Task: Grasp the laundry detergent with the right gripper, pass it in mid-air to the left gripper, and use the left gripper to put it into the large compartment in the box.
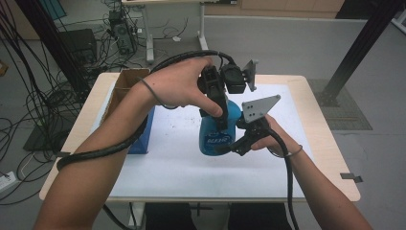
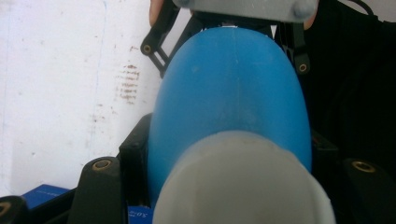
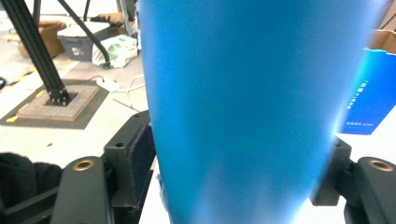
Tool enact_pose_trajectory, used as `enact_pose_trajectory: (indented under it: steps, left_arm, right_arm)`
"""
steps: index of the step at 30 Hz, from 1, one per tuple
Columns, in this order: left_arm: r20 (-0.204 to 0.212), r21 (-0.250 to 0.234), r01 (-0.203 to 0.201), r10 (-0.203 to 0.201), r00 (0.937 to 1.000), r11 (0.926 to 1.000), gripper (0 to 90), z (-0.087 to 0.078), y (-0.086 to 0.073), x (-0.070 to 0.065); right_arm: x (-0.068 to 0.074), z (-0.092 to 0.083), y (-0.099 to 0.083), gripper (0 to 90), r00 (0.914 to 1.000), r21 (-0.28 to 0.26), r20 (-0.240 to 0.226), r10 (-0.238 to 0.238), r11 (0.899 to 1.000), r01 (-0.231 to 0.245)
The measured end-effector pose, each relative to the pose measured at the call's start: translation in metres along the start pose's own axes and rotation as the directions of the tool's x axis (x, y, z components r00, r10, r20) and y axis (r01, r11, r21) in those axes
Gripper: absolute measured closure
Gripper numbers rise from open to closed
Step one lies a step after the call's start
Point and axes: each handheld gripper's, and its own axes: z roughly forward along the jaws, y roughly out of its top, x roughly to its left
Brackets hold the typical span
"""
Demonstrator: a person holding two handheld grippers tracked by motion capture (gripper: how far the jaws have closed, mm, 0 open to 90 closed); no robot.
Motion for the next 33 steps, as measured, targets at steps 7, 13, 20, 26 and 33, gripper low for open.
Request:
enact_pose_trajectory:
  steps: [7,13,20,26,33]
  left_arm:
    - [-0.001,0.002,0.015,-0.015,0.9999,0.9999,37.8,-0.001,-0.001,0.002]
    - [-0.001,0.007,0.027,-0.027,0.9996,0.9996,37.7,-0.002,-0.002,0.003]
    - [-0.004,0.005,0.052,-0.052,0.9987,0.9987,37.8,-0.003,-0.004,0.007]
    - [-0.008,0.007,0.06,-0.06,0.9982,0.9982,37.7,-0.002,-0.006,0.008]
    - [-0.008,0.005,0.063,-0.063,0.998,0.998,37.8,-0.003,-0.006,0.01]
  right_arm:
    - [-0.001,-0.002,-0.003,16.6,0.9982,-0.017,0.039,0.046,0.999,-0.046]
    - [0.0,-0.004,-0.006,9.8,0.9961,-0.015,0.067,0.056,0.998,-0.056]
    - [0.002,-0.008,-0.009,4.6,0.9941,0.014,0.092,0.058,0.998,-0.06]
    - [0.002,-0.011,-0.011,4.0,0.992,0.035,0.105,0.07,0.997,-0.074]
    - [0.002,-0.013,-0.01,2.2,0.9923,0.039,0.115,0.046,0.998,-0.051]
